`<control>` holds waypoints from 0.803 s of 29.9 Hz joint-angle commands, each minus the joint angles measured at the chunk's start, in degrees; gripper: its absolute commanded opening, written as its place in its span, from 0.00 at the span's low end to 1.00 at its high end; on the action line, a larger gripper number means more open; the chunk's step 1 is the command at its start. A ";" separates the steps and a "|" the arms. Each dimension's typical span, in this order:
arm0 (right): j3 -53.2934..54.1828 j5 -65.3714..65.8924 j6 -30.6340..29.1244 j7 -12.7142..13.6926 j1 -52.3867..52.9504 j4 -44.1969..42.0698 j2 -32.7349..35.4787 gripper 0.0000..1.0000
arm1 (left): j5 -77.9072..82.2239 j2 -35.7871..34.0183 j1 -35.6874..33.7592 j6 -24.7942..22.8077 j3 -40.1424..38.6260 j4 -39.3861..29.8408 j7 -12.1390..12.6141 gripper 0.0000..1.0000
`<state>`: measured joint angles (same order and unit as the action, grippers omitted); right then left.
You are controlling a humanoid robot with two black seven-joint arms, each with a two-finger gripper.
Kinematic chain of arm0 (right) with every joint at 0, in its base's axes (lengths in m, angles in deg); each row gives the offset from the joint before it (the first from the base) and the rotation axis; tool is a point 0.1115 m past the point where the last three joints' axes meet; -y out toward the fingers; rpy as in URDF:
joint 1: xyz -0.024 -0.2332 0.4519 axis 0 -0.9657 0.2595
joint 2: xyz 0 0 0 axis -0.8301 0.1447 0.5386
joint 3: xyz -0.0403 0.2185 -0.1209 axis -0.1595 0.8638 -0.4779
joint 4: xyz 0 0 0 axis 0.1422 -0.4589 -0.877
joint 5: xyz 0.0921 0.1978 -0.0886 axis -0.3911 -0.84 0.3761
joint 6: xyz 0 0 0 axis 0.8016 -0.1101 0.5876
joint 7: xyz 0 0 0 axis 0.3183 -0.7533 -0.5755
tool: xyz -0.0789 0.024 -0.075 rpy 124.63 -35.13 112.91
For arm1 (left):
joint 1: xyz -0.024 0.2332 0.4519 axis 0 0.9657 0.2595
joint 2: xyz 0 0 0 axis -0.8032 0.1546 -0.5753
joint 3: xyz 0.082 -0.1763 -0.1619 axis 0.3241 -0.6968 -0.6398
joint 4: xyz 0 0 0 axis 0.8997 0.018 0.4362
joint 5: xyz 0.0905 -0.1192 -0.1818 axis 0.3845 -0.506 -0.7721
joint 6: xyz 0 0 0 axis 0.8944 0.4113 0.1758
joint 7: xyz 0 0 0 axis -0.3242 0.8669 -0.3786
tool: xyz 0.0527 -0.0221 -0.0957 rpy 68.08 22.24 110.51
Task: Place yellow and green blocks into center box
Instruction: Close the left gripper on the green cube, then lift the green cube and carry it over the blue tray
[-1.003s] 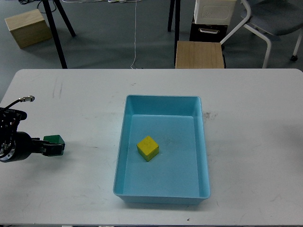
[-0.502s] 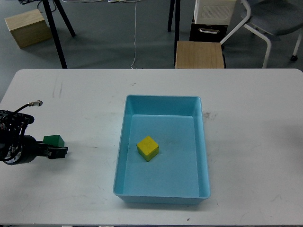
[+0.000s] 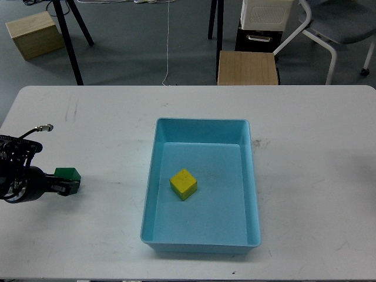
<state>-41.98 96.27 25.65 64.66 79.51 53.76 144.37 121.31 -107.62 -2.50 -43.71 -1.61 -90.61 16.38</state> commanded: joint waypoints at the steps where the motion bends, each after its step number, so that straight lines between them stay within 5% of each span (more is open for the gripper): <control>1: 0.07 0.00 0.02 0.00 0.00 0.00 -0.06 0.99 | 0.02 -0.48 0.12 -0.01 -0.15 -0.25 -0.14 0.51; 11: 0.07 0.00 0.02 0.00 0.00 0.00 -0.14 0.99 | -5.42 -6.36 -2.60 -0.01 -5.85 -1.83 -0.66 0.50; 17: -0.02 0.00 0.11 0.00 -0.09 0.00 -0.23 0.99 | -13.06 -10.15 -4.80 -0.01 -14.11 -9.99 -2.51 0.50; 24: -0.11 0.00 0.02 0.17 -0.09 0.00 -0.14 0.99 | -15.36 -9.01 -8.22 -0.01 -14.74 -15.45 -2.43 0.51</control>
<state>-42.08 96.27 25.69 64.66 79.42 53.79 144.14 106.14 -117.37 -9.31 -43.73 -16.16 -103.99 13.91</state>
